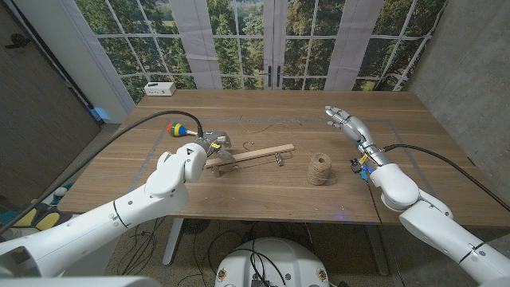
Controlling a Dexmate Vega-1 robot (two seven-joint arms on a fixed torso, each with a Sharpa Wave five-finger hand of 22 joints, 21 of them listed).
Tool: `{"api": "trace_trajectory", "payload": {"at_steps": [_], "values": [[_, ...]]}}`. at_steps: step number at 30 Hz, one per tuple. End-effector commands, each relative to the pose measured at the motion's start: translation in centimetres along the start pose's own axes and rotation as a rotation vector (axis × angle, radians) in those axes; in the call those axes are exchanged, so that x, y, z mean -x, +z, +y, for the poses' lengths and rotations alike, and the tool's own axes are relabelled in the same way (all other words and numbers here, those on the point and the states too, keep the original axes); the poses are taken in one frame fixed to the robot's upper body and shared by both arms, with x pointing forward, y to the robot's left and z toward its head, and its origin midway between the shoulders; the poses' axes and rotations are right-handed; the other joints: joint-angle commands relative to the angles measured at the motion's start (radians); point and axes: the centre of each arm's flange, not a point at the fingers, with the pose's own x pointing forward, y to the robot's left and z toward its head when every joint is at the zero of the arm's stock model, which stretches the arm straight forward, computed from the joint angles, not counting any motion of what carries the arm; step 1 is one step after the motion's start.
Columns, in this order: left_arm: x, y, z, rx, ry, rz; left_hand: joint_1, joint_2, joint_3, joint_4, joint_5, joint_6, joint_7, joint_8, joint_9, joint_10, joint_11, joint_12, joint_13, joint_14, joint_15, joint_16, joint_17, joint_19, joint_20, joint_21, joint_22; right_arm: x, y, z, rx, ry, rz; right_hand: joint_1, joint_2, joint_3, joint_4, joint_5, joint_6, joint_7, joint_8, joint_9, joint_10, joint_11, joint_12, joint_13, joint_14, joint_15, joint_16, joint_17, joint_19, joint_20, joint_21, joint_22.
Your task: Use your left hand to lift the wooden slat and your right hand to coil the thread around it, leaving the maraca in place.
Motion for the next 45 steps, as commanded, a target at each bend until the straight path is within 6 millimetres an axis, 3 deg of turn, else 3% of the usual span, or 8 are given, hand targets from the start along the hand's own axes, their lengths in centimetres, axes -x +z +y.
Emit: {"api": "trace_trajectory", "payload": {"at_steps": [1, 11, 18, 27, 42, 45], "values": [[-0.4, 0.2, -0.8, 0.010, -0.019, 0.011, 0.025, 0.007, 0.006, -0.011, -0.009, 0.013, -0.001, 0.005, 0.002, 0.011, 0.001, 0.005, 0.003, 0.017, -0.051, 0.012, 0.002, 0.022, 0.000, 0.011, 0.001, -0.1, -0.3, 0.0, -0.006, 0.001, 0.005, -0.008, 0.001, -0.002, 0.001, -0.002, 0.005, 0.001, -0.002, 0.002, 0.008, 0.002, 0.001, 0.005, 0.006, 0.001, -0.004, 0.003, 0.009, -0.003, -0.007, 0.003], [-0.7, 0.6, -1.3, -0.003, -0.028, 0.016, 0.044, 0.021, 0.007, -0.013, -0.016, 0.027, -0.003, 0.005, 0.003, 0.027, 0.001, 0.009, 0.006, 0.036, -0.060, 0.021, 0.003, 0.039, -0.004, 0.016, 0.000, -0.1, -0.7, -0.1, -0.017, -0.004, 0.010, -0.010, 0.002, -0.003, 0.002, -0.002, 0.006, 0.000, -0.003, 0.002, 0.009, -0.009, 0.000, 0.005, 0.007, 0.001, -0.004, 0.004, 0.010, -0.002, -0.010, 0.003], [-0.8, 0.9, -1.7, -0.007, -0.017, 0.031, 0.058, 0.020, 0.008, -0.017, -0.023, 0.042, -0.002, 0.007, 0.003, 0.044, -0.003, 0.012, 0.008, 0.054, -0.065, 0.020, -0.006, 0.063, -0.022, 0.023, -0.001, -0.2, -0.9, -0.2, -0.024, -0.006, 0.009, -0.012, 0.002, -0.004, 0.003, -0.002, 0.006, -0.001, -0.004, 0.002, 0.012, -0.002, -0.001, 0.006, 0.009, 0.002, -0.004, 0.004, 0.010, -0.002, -0.012, 0.003], [-1.0, 1.4, -2.1, -0.047, 0.014, 0.048, 0.069, 0.031, 0.014, -0.016, -0.029, 0.054, -0.005, 0.006, 0.003, 0.063, -0.009, 0.016, 0.011, 0.076, -0.074, 0.020, -0.013, 0.066, -0.022, 0.021, -0.002, -0.1, -1.3, -0.3, -0.033, -0.011, 0.010, -0.015, 0.001, -0.006, 0.004, -0.002, 0.006, -0.001, -0.005, 0.002, 0.013, 0.001, -0.002, 0.006, 0.010, 0.002, -0.005, 0.005, 0.011, -0.002, -0.014, 0.003], [-2.0, 1.4, -4.0, 0.004, -0.049, 0.051, 0.106, 0.045, 0.029, -0.023, -0.041, 0.086, -0.005, 0.010, 0.004, 0.098, -0.012, 0.022, 0.018, 0.122, -0.087, 0.018, -0.026, 0.132, -0.041, 0.042, -0.004, -0.1, -1.6, -0.6, -0.040, -0.016, 0.017, -0.020, 0.002, -0.007, 0.007, -0.002, 0.008, -0.001, -0.006, 0.003, 0.018, 0.002, -0.002, 0.006, 0.016, 0.003, -0.004, 0.006, 0.014, -0.003, -0.017, 0.004], [-2.1, 1.4, -4.1, 0.008, -0.028, 0.040, 0.152, 0.089, 0.058, -0.030, -0.043, 0.111, 0.000, 0.015, 0.005, 0.124, -0.006, 0.027, 0.022, 0.173, -0.092, 0.031, -0.025, 0.144, -0.038, 0.045, -0.005, -0.2, -1.7, -0.6, -0.040, -0.016, 0.019, -0.020, 0.003, -0.008, 0.007, -0.002, 0.008, -0.001, -0.006, 0.003, 0.018, 0.002, -0.002, 0.006, 0.016, 0.003, -0.004, 0.006, 0.014, -0.004, -0.018, 0.004]]}}
